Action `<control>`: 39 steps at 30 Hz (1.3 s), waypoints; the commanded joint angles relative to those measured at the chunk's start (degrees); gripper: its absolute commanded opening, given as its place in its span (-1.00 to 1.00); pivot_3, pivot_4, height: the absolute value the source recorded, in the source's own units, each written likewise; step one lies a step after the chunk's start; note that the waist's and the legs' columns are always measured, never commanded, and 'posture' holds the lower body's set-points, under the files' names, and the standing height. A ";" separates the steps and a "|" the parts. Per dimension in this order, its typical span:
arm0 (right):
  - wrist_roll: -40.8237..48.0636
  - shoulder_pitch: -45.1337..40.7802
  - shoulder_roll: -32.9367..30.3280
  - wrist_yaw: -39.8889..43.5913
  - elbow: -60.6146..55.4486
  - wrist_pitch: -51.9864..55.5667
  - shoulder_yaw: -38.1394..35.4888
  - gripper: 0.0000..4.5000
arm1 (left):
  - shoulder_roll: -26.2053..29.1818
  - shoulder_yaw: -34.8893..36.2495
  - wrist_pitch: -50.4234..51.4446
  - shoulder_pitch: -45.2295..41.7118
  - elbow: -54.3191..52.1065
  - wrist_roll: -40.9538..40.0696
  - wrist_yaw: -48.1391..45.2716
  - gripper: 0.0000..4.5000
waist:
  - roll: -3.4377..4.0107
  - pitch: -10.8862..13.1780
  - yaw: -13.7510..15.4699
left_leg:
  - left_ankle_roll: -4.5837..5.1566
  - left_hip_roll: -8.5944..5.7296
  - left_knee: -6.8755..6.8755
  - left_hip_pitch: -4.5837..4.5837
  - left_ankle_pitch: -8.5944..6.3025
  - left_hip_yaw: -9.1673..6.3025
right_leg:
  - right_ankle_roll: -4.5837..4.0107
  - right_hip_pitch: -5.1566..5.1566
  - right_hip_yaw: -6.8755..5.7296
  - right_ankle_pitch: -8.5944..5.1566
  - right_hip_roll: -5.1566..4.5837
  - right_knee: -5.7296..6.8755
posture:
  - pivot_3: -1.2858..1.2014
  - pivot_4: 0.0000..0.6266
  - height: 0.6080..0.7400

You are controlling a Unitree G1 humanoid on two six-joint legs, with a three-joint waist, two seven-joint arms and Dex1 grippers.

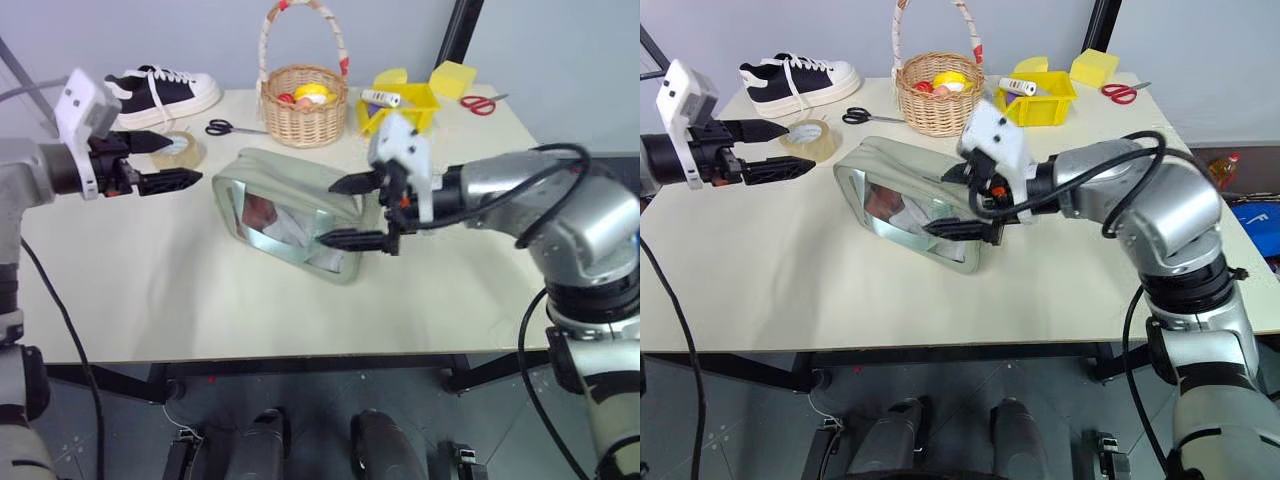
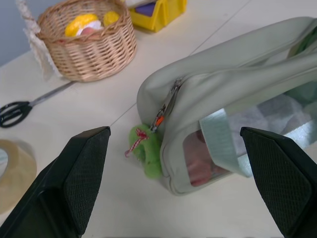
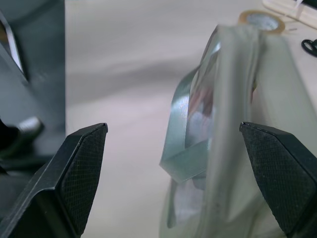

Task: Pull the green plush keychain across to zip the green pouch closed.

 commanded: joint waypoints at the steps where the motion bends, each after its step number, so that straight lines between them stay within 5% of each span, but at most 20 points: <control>1: -6.79 -0.04 -1.30 1.01 1.42 -7.49 2.83 0.98 | 0.36 2.28 0.41 0.04 -2.50 -1.24 0.81 1.00 | 0.01 0.00 -0.06 | 0.00 0.00 0.02 0.00 0.00 0.00 | 0.00 0.00 0.00 0.00 0.00 0.02 | 0.03 -0.52 1.00; 5: -10.04 0.11 -0.99 2.53 2.42 -11.13 4.39 0.59 | 0.22 2.31 0.08 0.46 -2.64 -1.36 1.37 1.00 | 0.00 0.00 -0.13 | 0.00 0.02 0.05 0.02 0.00 -0.02 | 0.00 -0.02 0.00 0.00 0.06 0.12 | 0.03 -0.52 1.00; 11: -15.92 2.16 -3.23 5.87 2.25 -17.25 6.68 -0.87 | -0.38 1.90 -0.22 0.18 -2.81 -1.07 1.96 1.00 | 0.00 0.00 -0.07 | 0.00 0.04 0.06 0.01 0.00 -0.02 | 0.00 -0.02 0.00 0.00 0.09 0.12 | 0.03 -0.52 1.00; 12: -15.99 2.71 -3.73 6.48 2.09 -17.45 6.18 -0.97 | -0.42 1.89 -0.25 0.17 -2.84 -1.06 1.98 1.00 | 0.00 0.00 -0.04 | 0.00 0.03 0.07 0.01 0.00 -0.02 | 0.00 -0.01 0.00 0.00 0.08 0.12 | 0.03 -0.52 1.00; 15: -16.90 4.42 -7.16 9.52 1.89 -19.95 4.77 -0.97 | -0.47 1.91 -0.30 0.06 -2.50 -1.03 1.97 1.00 | 0.00 0.00 0.08 | 0.00 0.03 0.15 0.01 0.00 -0.03 | 0.00 0.05 -0.01 0.00 0.07 0.12 | 0.03 -0.52 1.00; 19: -25.45 5.76 -16.90 15.30 10.38 -37.37 4.04 -0.97 | -0.53 2.29 -0.21 0.85 -2.56 -1.24 1.94 1.00 | 0.01 0.02 0.37 | 0.00 -0.03 0.32 0.02 0.00 -0.04 | 0.01 0.19 -0.04 0.00 0.00 0.08 | 0.03 -0.52 1.00; 24: -28.37 4.53 -17.37 18.09 18.74 -46.09 3.08 -0.97 | -1.36 1.84 -0.56 0.62 -2.14 -1.15 2.14 1.00 | 0.00 0.04 -0.02 | 0.01 -0.01 0.48 0.08 -0.01 -0.03 | 0.03 0.36 -0.05 0.02 0.02 -0.01 | 0.03 -0.52 1.00; 39: -16.67 3.96 -4.02 15.52 5.17 -19.33 -2.78 -0.97 | -2.09 1.12 -1.23 0.24 -1.70 -0.53 1.88 1.00 | 0.03 0.06 -0.32 | 0.01 0.08 0.44 0.10 -0.01 -0.06 | 0.02 0.27 -0.03 0.03 0.13 0.15 | 0.03 -0.52 1.00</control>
